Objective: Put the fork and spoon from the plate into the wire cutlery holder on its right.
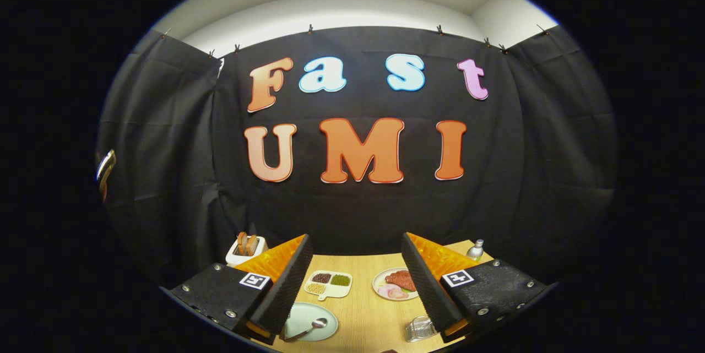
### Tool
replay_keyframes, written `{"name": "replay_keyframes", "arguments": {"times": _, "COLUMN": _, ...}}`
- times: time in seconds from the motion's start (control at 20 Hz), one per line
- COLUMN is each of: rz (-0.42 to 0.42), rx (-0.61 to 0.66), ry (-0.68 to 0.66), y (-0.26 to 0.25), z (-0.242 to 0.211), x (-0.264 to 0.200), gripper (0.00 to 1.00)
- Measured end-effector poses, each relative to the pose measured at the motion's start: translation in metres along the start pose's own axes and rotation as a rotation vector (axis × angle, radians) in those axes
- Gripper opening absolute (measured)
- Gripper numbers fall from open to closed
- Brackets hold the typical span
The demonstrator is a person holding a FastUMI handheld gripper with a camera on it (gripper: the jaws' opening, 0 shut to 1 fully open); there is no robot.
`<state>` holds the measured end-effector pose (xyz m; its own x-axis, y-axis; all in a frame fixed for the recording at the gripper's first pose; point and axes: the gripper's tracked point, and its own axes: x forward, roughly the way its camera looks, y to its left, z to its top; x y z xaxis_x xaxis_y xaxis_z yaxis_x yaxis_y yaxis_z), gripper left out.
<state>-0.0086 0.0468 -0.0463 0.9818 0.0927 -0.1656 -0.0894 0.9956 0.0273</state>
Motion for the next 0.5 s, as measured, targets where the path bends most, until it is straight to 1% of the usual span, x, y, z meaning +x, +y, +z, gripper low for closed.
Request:
{"name": "replay_keyframes", "arguments": {"times": 0.15, "rz": 0.044, "rx": -0.008, "ry": 0.062, "y": 0.023, "z": -0.020, "x": 0.005, "gripper": 0.98}}
{"name": "replay_keyframes", "arguments": {"times": 0.35, "rz": 0.136, "rx": -0.025, "ry": 0.188, "y": 0.061, "z": -0.058, "x": 0.010, "gripper": 0.98}}
{"name": "replay_keyframes", "arguments": {"times": 0.5, "rz": 0.200, "rx": -0.005, "ry": 0.278, "y": 0.087, "z": -0.082, "x": 0.016, "gripper": 0.98}}
